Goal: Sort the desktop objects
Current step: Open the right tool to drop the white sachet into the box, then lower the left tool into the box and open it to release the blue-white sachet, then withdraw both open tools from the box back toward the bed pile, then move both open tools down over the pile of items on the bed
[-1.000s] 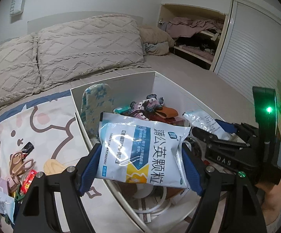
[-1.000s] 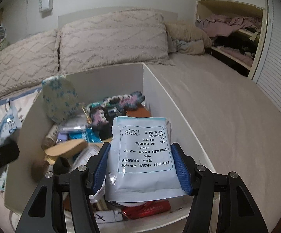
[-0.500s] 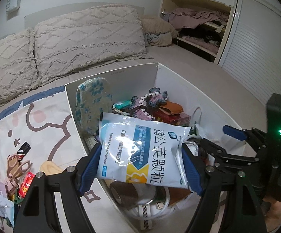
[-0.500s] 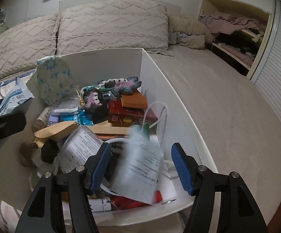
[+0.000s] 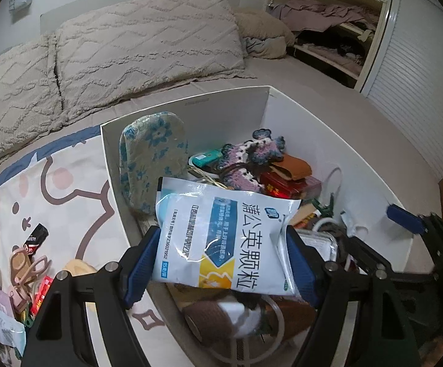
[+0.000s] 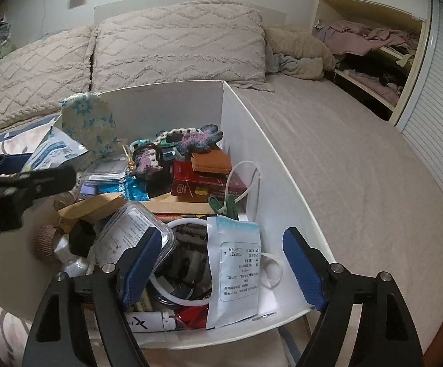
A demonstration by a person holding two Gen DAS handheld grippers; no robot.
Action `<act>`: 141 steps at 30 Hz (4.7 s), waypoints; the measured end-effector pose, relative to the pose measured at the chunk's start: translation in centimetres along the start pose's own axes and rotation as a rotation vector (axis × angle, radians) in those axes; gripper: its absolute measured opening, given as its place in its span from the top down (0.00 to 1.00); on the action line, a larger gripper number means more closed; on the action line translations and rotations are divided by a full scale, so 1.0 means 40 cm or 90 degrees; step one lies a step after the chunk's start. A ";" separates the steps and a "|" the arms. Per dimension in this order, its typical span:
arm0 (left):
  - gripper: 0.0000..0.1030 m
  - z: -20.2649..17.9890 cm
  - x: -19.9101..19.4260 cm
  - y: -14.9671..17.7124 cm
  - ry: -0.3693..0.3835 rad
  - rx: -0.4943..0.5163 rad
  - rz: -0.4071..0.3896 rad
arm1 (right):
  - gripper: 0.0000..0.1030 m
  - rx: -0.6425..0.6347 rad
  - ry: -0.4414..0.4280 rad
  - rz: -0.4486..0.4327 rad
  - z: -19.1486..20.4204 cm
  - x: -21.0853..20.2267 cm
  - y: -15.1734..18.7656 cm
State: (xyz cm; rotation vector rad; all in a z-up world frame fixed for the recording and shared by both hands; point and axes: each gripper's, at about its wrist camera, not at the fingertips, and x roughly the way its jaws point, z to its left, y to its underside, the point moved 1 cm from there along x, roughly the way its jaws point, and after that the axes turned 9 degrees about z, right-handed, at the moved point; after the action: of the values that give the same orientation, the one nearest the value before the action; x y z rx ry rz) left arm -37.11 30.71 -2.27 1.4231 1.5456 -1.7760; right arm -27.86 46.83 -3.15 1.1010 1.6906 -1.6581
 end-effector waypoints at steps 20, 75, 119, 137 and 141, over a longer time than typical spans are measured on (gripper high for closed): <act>0.17 0.042 0.078 -0.107 -0.050 -0.065 0.029 | 0.21 -0.022 -0.011 -0.002 0.027 0.003 0.000; 0.00 0.030 -0.095 0.079 -0.086 -0.007 -0.061 | 0.00 0.016 0.037 -0.060 0.011 -0.072 0.018; 0.00 0.367 -0.289 0.250 -0.154 -0.104 -0.140 | 0.00 -0.039 -0.092 -0.139 0.221 -0.151 -0.006; 0.00 0.516 -0.414 0.398 -0.239 -0.131 -0.185 | 0.00 -0.085 -0.181 -0.196 0.401 -0.223 0.004; 0.00 0.557 -0.441 0.436 -0.247 -0.148 -0.199 | 0.00 -0.091 -0.204 -0.208 0.424 -0.239 0.014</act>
State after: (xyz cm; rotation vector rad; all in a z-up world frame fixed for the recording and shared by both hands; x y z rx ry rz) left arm -25.41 -0.30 1.40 0.7069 1.7518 -1.8296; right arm -25.22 28.41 2.54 0.4771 1.8062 -1.7608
